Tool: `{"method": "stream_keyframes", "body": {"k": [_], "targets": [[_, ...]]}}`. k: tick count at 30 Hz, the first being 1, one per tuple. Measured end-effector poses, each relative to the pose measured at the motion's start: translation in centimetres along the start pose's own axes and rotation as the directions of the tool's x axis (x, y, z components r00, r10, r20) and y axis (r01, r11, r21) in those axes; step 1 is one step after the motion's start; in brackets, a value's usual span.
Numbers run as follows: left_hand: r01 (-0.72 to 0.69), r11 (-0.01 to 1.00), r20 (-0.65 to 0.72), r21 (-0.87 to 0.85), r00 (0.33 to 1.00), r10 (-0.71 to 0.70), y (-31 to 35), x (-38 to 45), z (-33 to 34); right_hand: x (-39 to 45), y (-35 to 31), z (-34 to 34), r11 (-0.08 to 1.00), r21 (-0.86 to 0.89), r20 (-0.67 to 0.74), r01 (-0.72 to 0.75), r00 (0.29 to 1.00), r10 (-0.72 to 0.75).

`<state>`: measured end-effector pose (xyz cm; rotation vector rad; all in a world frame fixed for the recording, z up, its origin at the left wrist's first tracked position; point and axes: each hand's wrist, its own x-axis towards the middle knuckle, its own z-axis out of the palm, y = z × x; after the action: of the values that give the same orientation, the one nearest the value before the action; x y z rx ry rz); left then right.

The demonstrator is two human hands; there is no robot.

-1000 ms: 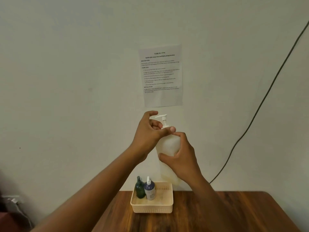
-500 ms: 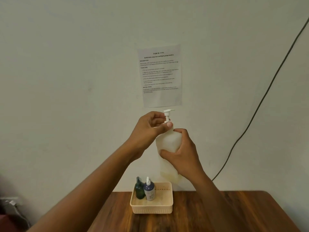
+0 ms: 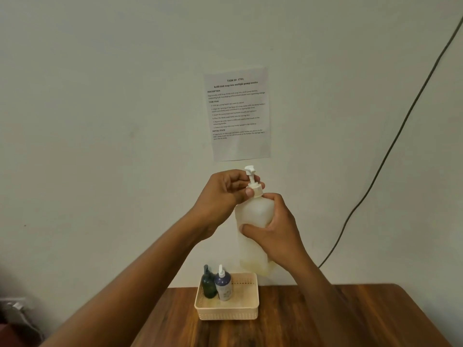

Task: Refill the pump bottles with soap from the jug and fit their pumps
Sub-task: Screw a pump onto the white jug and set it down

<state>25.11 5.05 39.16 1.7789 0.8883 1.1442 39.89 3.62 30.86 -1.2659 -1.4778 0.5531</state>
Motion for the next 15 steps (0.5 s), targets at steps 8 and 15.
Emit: {"method": "stream_keyframes", "body": {"k": [8,15], "targets": [[-0.042,0.996,-0.093,0.083,0.994,0.05,0.2,0.3,0.2,-0.1,-0.5,-0.2,0.998,-0.044,0.023,0.036,0.999,-0.035],[0.04,0.981,0.184,-0.19,0.983,-0.005,0.7,0.5,-1.2,-0.1,-0.6,-1.0,1.0,-0.007,0.067,0.027,0.997,-0.026]]}}
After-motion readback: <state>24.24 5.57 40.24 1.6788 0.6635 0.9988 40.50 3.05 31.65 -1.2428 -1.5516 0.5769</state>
